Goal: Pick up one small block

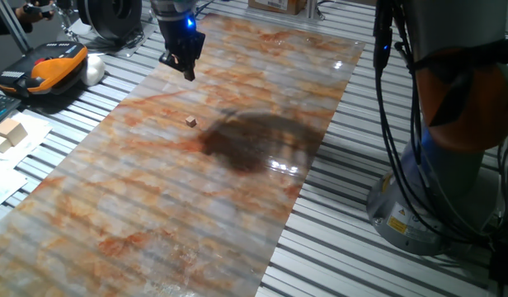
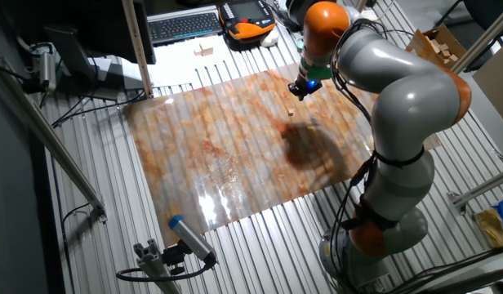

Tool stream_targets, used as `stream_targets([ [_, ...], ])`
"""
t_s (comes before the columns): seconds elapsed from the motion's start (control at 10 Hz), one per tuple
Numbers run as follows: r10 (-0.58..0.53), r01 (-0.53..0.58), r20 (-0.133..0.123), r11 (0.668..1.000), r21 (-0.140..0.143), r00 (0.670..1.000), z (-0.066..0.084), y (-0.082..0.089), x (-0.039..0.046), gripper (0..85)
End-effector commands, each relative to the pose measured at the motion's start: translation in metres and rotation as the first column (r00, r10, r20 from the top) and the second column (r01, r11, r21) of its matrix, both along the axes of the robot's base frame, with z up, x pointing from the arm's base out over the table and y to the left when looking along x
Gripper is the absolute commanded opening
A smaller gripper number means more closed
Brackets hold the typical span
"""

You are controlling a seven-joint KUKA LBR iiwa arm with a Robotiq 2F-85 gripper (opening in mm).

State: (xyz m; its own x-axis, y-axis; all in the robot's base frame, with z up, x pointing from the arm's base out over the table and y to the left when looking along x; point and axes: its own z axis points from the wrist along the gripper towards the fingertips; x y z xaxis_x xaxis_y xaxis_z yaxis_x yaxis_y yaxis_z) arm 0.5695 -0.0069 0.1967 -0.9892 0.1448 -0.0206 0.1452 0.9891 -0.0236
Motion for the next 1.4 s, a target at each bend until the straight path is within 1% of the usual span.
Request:
stream_targets([
  [0.0, 0.003, -0.003, -0.002, 1.000, 0.004, 1.000, -0.001, -0.001, 0.0011, 0.0],
  [0.2, 0.008, -0.008, -0.009, 1.000, 0.008, 1.000, -0.002, -0.005, 0.0034, 0.0],
  [0.3, 0.008, -0.008, -0.020, 1.000, 0.021, 1.000, -0.004, -0.006, 0.0049, 0.0],
  [0.4, 0.008, -0.008, -0.024, 1.000, 0.029, 1.000, -0.007, -0.007, 0.0057, 0.0],
  [0.7, 0.014, -0.014, -0.009, 1.000, 0.012, 1.000, -0.010, -0.007, 0.0057, 0.0],
  [0.8, 0.014, -0.014, -0.008, 1.000, 0.011, 1.000, -0.009, -0.007, 0.0058, 0.0],
  [1.1, 0.007, -0.006, -0.014, 1.000, 0.015, 1.000, -0.009, -0.006, 0.0071, 0.0],
  [1.2, 0.005, -0.005, -0.012, 1.000, 0.003, 1.000, -0.007, -0.007, 0.0098, 0.0],
  [1.3, 0.005, -0.005, -0.017, 1.000, 0.002, 1.000, -0.004, -0.011, 0.0119, 0.0],
])
